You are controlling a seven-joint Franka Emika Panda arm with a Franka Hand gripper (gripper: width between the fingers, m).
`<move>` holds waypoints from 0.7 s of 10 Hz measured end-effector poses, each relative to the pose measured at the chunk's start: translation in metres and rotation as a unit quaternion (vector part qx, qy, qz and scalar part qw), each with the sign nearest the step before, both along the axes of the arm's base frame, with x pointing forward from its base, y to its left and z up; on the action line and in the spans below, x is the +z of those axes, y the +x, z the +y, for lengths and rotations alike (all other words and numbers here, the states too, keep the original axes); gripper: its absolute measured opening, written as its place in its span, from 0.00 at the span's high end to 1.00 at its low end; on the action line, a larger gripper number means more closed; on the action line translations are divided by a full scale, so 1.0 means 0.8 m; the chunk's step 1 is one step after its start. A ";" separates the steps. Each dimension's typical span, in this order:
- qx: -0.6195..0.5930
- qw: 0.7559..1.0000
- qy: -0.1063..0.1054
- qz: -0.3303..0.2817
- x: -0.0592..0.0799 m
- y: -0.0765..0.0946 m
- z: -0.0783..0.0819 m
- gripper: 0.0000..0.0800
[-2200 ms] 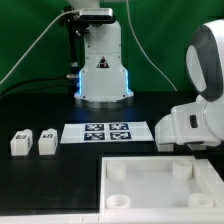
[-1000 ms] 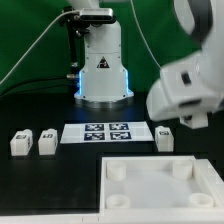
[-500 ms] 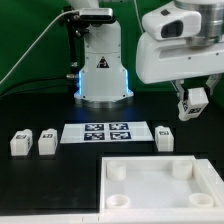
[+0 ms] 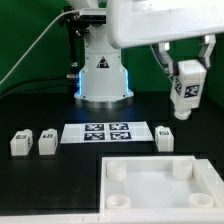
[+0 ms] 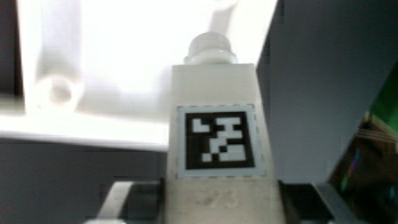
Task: Assemble one leg
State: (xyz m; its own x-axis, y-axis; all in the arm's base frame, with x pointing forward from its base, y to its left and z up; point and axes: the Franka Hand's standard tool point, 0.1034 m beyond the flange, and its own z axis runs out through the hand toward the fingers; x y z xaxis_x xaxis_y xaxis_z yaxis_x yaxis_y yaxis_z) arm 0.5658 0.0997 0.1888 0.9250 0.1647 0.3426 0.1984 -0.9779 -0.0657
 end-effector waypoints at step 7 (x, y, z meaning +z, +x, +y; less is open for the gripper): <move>-0.014 0.990 -0.005 -0.144 -0.019 0.038 -0.012 0.63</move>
Offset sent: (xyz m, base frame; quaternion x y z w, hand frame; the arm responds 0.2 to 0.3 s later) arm 0.0000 0.0000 0.0000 0.0000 0.1790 0.0000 0.9838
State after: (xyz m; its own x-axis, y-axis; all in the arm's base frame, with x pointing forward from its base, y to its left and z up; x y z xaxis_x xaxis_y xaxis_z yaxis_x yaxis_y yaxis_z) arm 0.5960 0.0905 0.1733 0.7939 0.1449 0.5905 0.1801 -0.9836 -0.0008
